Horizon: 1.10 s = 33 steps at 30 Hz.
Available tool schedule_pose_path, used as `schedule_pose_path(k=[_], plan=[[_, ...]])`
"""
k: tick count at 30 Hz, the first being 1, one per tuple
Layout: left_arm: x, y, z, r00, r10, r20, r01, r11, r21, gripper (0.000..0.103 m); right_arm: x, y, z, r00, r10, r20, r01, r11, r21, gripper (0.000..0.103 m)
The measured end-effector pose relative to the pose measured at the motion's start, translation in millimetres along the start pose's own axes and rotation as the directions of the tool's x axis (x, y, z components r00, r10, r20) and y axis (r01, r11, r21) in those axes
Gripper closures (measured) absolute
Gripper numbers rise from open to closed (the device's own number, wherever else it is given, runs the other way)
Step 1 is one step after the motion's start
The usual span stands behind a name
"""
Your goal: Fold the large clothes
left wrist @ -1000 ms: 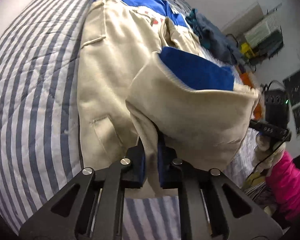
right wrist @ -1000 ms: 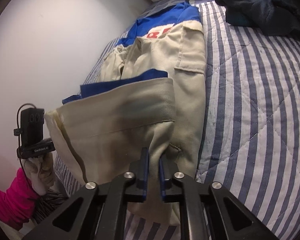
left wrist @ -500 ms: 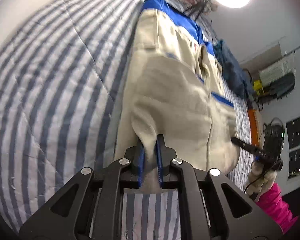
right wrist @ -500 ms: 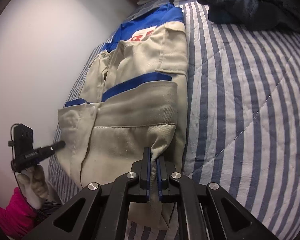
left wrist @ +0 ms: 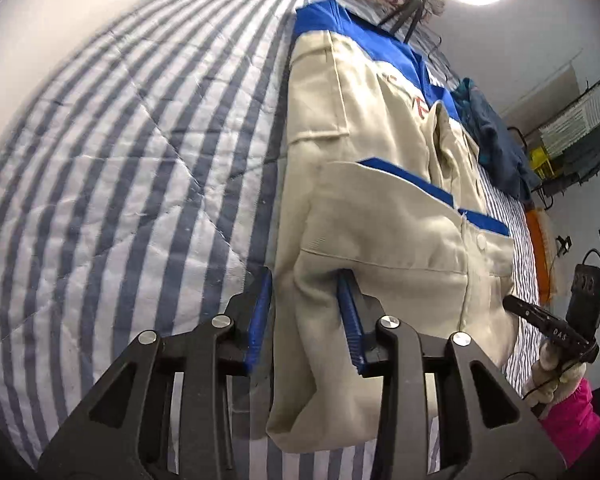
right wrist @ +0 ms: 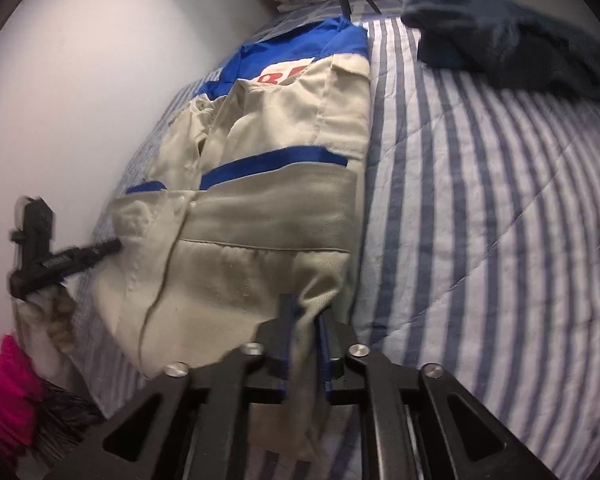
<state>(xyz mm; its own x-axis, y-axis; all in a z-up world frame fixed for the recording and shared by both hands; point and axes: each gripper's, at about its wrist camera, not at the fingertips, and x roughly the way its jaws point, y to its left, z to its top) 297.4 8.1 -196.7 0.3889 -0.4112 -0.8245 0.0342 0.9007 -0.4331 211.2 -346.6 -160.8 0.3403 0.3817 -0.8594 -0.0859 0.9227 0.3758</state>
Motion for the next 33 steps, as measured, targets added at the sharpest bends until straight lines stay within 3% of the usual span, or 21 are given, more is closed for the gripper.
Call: schedule_pose_path(k=[4, 6, 9, 16, 19, 23, 25, 27, 33], plan=[[-41.1, -16.4, -5.0, 0.99, 0.066, 0.123, -0.077, 0.993, 0.088, 0.068, -29.8, 10.6, 4.0, 0.99, -0.089, 0.112, 0.097, 0.993, -0.073, 0.078], [-52.1, -29.7, -5.7, 0.984, 0.051, 0.17, -0.072, 0.99, 0.123, 0.068, -41.0, 25.3, 4.9, 0.979, -0.087, 0.185, 0.115, 0.982, -0.147, 0.076], [-44.4, -54.9, -5.8, 0.976, 0.071, 0.204, -0.117, 0.967, 0.226, 0.068, -35.4, 42.6, 5.5, 0.975, -0.059, 0.214, 0.103, 0.974, -0.2, 0.074], [22.3, -59.5, 2.7, 0.982, 0.153, 0.113, -0.177, 0.954, 0.243, 0.068, 15.6, 56.0, 7.5, 0.991, -0.103, 0.082, 0.122, 0.952, -0.281, 0.074], [32.1, -54.6, 4.4, 0.983, 0.147, 0.107, -0.169, 0.953, 0.251, 0.065, 34.9, 53.5, 10.0, 0.993, -0.118, 0.033, 0.122, 0.947, -0.298, 0.074], [22.3, -55.4, 15.0, 0.989, 0.13, 0.068, -0.142, 0.964, 0.224, 0.065, 30.4, 54.5, 18.7, 0.995, -0.103, -0.01, 0.096, 0.956, -0.278, 0.072], [9.1, -55.3, 27.5, 0.992, 0.094, 0.082, -0.11, 0.973, 0.205, 0.065, 8.3, 51.5, 29.8, 1.0, -0.024, 0.016, 0.027, 0.974, -0.227, 0.072], [-2.2, -55.7, 43.3, 0.992, 0.071, 0.102, -0.09, 0.976, 0.2, 0.065, -11.5, 49.5, 45.2, 0.998, 0.007, 0.066, 0.007, 0.977, -0.212, 0.072], [-16.3, -55.1, 98.8, 0.988, 0.056, 0.145, -0.085, 0.975, 0.205, 0.065, -47.1, 27.2, 100.1, 0.989, -0.01, 0.149, 0.037, 0.983, -0.178, 0.072]])
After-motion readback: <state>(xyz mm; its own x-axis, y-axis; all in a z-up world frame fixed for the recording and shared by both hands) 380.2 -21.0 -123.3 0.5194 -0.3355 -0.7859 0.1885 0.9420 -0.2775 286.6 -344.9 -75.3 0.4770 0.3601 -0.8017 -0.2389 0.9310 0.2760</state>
